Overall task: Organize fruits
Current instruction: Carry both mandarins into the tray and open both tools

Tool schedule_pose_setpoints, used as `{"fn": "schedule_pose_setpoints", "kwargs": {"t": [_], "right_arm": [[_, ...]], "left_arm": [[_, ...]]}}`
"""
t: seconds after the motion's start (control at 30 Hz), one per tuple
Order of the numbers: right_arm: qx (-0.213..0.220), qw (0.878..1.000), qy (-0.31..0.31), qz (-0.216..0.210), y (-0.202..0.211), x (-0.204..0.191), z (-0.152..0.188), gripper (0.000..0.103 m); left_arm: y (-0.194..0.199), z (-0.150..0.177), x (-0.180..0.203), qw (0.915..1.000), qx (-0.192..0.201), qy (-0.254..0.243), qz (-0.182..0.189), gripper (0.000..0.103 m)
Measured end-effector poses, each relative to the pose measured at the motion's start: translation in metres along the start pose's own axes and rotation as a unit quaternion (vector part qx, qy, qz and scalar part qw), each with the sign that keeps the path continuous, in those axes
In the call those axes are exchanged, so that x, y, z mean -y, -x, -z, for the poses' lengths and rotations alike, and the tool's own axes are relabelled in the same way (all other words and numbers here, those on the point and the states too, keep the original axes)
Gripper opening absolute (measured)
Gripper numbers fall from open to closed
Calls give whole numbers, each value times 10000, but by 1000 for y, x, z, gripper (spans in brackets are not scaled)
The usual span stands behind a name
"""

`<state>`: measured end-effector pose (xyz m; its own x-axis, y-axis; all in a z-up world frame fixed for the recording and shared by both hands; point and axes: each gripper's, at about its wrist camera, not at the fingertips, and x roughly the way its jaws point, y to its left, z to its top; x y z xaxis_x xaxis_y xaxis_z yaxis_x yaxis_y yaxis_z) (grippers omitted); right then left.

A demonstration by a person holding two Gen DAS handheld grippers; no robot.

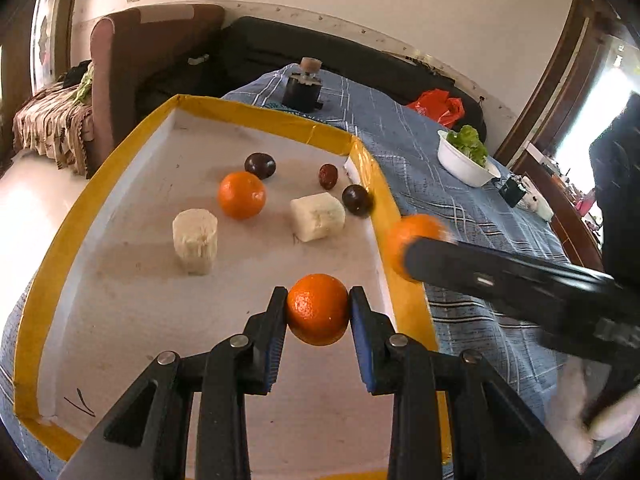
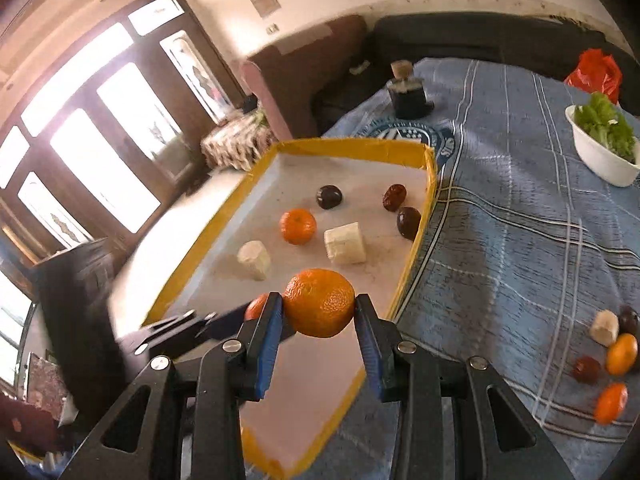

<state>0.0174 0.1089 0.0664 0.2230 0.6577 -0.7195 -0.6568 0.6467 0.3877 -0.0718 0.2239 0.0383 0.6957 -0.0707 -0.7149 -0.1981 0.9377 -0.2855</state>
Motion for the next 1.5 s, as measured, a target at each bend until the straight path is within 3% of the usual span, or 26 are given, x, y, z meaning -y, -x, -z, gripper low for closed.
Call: {"fn": "schedule_pose_setpoints", "kwargs": {"t": [0.37,1.17,1.23,1.3,1.5], "right_arm": [[-415,9988,-204,148,-52,6,-12,41],[-534,9978,107,373,-68,-9,-20,44],[-511,9981,88,342,-65,-8,-20,44],[-465,9984,65,306,-61,-7,-20,44],[-246,9994,15,223,-37,-3,-20,45]], "left_arm": [[-12,4,-6,9997,-192,57,-112,30],[-18,1,-10,9990,-385,171,-180,31],[-18,1,-10,9990,-389,168,-165,32],[-16,0,-10,9991,-348,157,-161,43],[-18,-2,-7,9990,-363,121,-248,51]]}}
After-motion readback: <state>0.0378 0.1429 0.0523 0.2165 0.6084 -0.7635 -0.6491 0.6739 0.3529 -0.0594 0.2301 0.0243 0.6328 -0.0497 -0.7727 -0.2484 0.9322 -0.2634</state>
